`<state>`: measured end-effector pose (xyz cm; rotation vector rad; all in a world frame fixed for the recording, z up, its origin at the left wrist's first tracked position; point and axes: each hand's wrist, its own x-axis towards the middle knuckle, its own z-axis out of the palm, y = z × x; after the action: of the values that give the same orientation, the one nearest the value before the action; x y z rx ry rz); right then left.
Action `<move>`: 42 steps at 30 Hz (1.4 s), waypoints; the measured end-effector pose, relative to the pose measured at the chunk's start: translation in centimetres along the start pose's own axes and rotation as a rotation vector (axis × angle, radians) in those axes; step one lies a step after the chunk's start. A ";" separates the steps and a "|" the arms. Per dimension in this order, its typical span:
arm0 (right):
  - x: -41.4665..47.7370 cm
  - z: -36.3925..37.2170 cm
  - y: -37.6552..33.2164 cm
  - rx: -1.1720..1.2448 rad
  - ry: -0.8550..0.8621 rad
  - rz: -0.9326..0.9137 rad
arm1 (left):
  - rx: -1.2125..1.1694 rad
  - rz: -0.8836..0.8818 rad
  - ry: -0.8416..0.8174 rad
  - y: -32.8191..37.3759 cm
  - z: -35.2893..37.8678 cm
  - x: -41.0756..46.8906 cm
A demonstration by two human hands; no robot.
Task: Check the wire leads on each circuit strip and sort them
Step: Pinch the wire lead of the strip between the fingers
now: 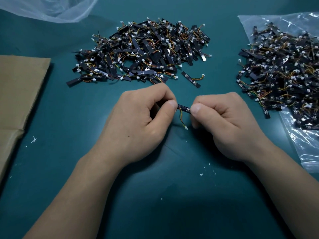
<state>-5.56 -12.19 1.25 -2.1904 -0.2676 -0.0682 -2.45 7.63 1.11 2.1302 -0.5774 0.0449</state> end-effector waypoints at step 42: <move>0.2 1.1 0.7 -0.239 0.206 -0.141 | 0.087 -0.080 0.012 -0.6 0.6 0.2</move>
<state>-5.30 -11.69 0.04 -2.3752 -0.3102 -0.4213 -2.16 7.36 0.34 2.2340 -0.4906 0.0393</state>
